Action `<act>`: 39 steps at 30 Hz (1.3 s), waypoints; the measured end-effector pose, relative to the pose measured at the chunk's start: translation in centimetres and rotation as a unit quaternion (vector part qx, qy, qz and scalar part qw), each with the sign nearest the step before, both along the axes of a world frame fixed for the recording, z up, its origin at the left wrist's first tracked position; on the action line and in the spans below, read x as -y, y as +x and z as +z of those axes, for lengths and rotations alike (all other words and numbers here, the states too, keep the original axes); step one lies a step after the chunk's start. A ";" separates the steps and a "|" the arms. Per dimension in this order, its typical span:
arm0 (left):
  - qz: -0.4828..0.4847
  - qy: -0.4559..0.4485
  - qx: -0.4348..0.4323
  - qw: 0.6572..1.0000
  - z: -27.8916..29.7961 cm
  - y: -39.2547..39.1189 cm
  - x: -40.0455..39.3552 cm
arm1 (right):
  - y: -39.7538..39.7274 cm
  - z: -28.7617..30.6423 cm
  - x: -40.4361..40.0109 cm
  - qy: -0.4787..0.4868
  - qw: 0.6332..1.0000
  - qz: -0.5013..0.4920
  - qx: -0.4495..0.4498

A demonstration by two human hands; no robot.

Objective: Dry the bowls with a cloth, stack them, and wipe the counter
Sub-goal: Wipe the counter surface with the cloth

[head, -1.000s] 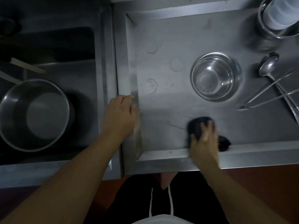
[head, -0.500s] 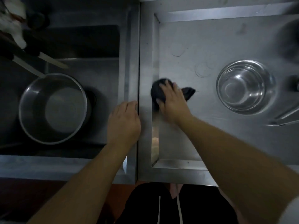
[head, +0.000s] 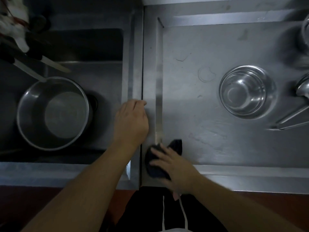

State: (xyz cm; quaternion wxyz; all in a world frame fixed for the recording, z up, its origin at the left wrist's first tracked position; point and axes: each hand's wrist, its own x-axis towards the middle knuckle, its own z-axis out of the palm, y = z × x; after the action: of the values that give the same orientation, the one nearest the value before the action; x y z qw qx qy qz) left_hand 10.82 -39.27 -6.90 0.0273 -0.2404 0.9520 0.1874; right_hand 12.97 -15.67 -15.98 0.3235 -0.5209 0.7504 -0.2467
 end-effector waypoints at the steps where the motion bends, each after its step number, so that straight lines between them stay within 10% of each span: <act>1: -0.003 0.006 0.000 1.000 0.0 -0.2 -0.3 | 1.3 0.2 -1.9 0.018 1.000 0.000 -0.014; 12: -0.054 0.070 0.026 0.996 -0.8 -2.3 -3.3 | -7.0 -1.2 -10.5 0.120 0.979 -0.078 -0.145; 25: -0.056 0.053 0.026 0.997 -1.9 -6.2 -4.2 | -28.8 -2.8 4.9 0.086 0.946 -0.273 -0.151; 33: -0.037 -0.017 0.071 0.997 -2.1 -10.8 -3.3 | -27.0 -2.9 -0.6 0.012 0.979 0.052 -0.198; 39: -0.018 -0.009 0.061 0.998 -2.7 -14.0 -3.5 | -41.7 -2.1 -2.6 0.071 0.918 -0.339 -0.193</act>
State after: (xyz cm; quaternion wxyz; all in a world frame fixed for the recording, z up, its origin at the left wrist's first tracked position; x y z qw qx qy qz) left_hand -3.22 -35.75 -9.61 0.0866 -0.2341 0.9545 0.1633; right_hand -28.69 -13.04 -18.09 0.1054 -0.2482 0.9454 -0.1829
